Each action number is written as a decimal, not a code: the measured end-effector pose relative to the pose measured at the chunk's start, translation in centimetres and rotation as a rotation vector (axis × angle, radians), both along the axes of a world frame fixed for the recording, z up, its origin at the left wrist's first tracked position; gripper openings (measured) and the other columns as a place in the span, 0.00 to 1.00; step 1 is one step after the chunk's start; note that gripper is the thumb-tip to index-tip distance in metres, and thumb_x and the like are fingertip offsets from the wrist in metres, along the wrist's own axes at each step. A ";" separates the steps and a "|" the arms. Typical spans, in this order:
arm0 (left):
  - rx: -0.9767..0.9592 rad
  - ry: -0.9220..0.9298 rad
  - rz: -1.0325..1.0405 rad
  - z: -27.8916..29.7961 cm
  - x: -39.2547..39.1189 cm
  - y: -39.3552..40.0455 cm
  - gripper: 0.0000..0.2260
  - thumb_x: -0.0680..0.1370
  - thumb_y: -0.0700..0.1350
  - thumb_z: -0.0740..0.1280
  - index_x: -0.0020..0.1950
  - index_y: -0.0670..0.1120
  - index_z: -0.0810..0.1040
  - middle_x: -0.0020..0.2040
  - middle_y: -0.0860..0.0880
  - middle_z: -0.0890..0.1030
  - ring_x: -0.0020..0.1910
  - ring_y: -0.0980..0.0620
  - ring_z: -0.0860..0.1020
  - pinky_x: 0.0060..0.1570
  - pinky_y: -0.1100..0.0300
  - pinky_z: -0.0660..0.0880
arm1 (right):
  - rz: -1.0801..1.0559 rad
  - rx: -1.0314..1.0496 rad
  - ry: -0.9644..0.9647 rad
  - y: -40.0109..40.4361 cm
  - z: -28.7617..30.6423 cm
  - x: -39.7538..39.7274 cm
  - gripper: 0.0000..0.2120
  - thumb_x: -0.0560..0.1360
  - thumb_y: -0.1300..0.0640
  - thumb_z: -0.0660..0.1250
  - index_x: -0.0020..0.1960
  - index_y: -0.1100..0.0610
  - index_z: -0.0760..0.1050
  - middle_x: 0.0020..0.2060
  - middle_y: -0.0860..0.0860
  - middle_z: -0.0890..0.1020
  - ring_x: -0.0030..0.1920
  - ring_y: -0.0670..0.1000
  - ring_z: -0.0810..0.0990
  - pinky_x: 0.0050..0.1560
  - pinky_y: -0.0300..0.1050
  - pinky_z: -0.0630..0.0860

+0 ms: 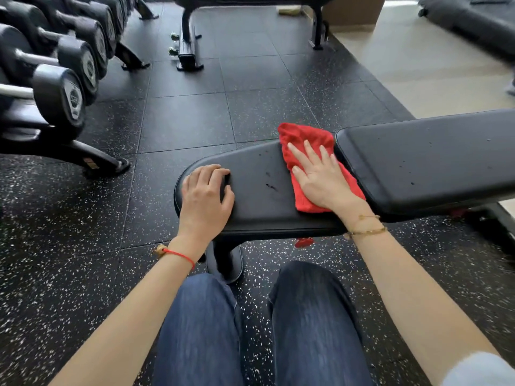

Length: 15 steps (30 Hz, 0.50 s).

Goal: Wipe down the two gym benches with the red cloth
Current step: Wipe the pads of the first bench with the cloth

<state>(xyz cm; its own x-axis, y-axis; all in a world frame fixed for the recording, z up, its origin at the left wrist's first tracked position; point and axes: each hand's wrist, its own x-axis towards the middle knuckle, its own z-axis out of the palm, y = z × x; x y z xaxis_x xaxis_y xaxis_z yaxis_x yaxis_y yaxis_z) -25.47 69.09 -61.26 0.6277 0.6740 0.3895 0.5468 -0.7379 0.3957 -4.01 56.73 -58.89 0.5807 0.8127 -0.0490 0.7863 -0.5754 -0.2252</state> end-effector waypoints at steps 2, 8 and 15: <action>0.007 -0.003 0.002 -0.1 -0.1 0.1 0.13 0.77 0.44 0.65 0.62 0.46 0.77 0.63 0.47 0.77 0.65 0.44 0.72 0.69 0.48 0.64 | 0.100 0.058 -0.049 -2.5 -0.5 -1.4 0.26 0.82 0.47 0.51 0.78 0.39 0.47 0.79 0.49 0.49 0.79 0.58 0.46 0.77 0.55 0.41; 0.029 0.008 0.009 -0.3 -0.1 0.0 0.14 0.77 0.44 0.65 0.63 0.45 0.77 0.64 0.47 0.77 0.65 0.44 0.73 0.68 0.48 0.65 | -0.008 0.067 0.084 -2.3 -0.3 1.3 0.26 0.83 0.50 0.51 0.79 0.41 0.48 0.79 0.49 0.49 0.79 0.59 0.47 0.76 0.58 0.43; 0.026 0.010 0.024 -0.3 0.0 0.0 0.14 0.77 0.45 0.64 0.62 0.46 0.77 0.63 0.48 0.77 0.64 0.44 0.73 0.68 0.48 0.66 | 0.151 0.020 -0.074 4.4 0.1 -4.0 0.26 0.83 0.48 0.49 0.79 0.44 0.46 0.80 0.51 0.48 0.79 0.60 0.45 0.77 0.57 0.39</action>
<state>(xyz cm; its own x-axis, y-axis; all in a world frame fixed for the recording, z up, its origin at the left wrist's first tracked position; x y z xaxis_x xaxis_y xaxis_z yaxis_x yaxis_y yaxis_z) -25.49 69.05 -61.60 0.6153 0.6786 0.4012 0.5683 -0.7345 0.3709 -8.05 61.11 -58.79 0.4531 0.8915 0.0063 0.8784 -0.4452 -0.1739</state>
